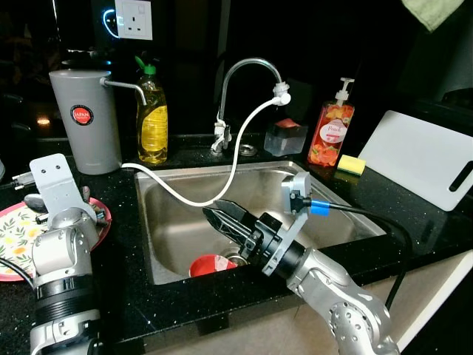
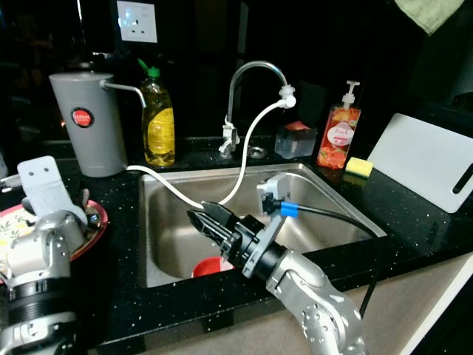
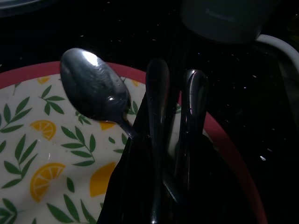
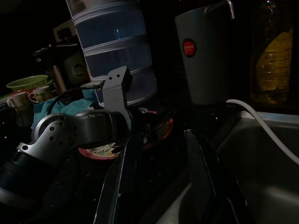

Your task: Kitchen organization

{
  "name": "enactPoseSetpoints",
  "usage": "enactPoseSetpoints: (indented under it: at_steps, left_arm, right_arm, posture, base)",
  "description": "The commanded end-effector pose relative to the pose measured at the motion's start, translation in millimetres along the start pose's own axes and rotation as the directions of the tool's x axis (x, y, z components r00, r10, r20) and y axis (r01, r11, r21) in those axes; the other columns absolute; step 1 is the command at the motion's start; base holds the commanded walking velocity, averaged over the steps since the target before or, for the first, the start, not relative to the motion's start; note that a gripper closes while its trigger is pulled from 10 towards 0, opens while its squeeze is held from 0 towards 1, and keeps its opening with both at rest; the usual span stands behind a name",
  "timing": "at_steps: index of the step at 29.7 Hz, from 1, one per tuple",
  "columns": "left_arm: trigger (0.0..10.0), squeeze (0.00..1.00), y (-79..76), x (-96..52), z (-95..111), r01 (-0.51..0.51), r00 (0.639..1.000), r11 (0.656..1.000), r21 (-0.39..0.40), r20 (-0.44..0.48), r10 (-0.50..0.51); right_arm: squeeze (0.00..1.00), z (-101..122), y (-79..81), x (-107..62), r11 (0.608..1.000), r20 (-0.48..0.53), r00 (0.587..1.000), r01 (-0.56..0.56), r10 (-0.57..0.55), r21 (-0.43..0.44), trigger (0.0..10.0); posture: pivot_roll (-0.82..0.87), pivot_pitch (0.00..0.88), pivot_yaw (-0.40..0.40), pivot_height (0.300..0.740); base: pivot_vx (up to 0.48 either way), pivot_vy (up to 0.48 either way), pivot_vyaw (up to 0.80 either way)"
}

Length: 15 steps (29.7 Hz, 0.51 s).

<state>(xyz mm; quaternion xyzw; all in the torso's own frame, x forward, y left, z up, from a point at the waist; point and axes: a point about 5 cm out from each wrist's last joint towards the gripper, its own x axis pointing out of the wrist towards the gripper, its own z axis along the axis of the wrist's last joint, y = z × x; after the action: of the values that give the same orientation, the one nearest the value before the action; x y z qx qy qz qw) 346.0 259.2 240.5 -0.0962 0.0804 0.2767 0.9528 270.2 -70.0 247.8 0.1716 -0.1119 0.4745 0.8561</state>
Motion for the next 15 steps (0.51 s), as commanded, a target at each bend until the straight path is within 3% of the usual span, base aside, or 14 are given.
enactPoseSetpoints:
  at_steps: [1,5,6,9,10,12,15]
  left_arm:
    - [9.7,0.00,-2.9,2.7,-3.2,0.015,1.000,1.000,0.020,-0.025,-0.015]
    - [9.5,0.00,-0.9,3.8,-6.8,-0.005,0.999,0.999,0.039,-0.038,0.007]
    - [8.0,0.00,1.7,4.7,-9.7,-0.020,0.998,0.999,0.030,-0.051,0.021]
    - [8.0,0.00,2.4,5.0,-10.7,-0.024,0.998,0.999,0.023,-0.057,0.025]
    - [7.0,0.00,2.6,5.3,-11.7,-0.024,0.998,1.000,0.016,-0.064,0.025]
    - [7.3,0.00,2.6,5.4,-12.2,-0.023,0.997,1.000,0.014,-0.068,0.024]
    - [6.9,0.00,2.9,5.6,-12.5,-0.024,0.997,1.000,0.015,-0.069,0.025]
  right_arm:
    - [0.00,-0.5,-0.8,1.2,1.000,-0.005,1.000,-0.002,0.002,0.001,10.0]
    - [0.00,-0.3,-1.1,0.5,1.000,-0.004,1.000,0.000,0.000,0.000,10.0]
    - [0.00,-0.2,-1.3,0.3,1.000,-0.005,1.000,0.002,-0.002,-0.001,10.0]
    - [0.00,-0.1,-1.4,0.2,1.000,-0.005,1.000,0.002,-0.002,-0.001,10.0]
    - [0.00,-0.2,-1.6,0.2,1.000,-0.006,1.000,0.002,-0.002,-0.001,10.0]
    - [0.00,-0.3,-1.8,0.1,1.000,-0.007,1.000,0.004,-0.004,-0.002,10.0]
    - [0.00,-0.3,-2.1,0.1,1.000,-0.007,1.000,0.005,-0.005,-0.003,10.0]
  posture:
    - [-0.04,0.000,-0.088,0.740]
    - [-0.04,0.000,-0.088,0.740]
    - [-0.05,0.000,-0.089,0.740]
    - [-0.05,0.000,-0.089,0.740]
    - [-0.05,0.000,-0.090,0.740]
    - [-0.05,0.000,-0.090,0.740]
    - [-0.05,0.000,-0.090,0.740]
  base:
    - [0.000,0.000,0.00]
    - [0.000,0.000,0.00]
    - [0.000,0.000,0.00]
    - [0.000,0.000,0.00]
    - [0.000,0.000,0.00]
    - [0.000,0.000,0.00]
    - [0.000,0.000,0.00]
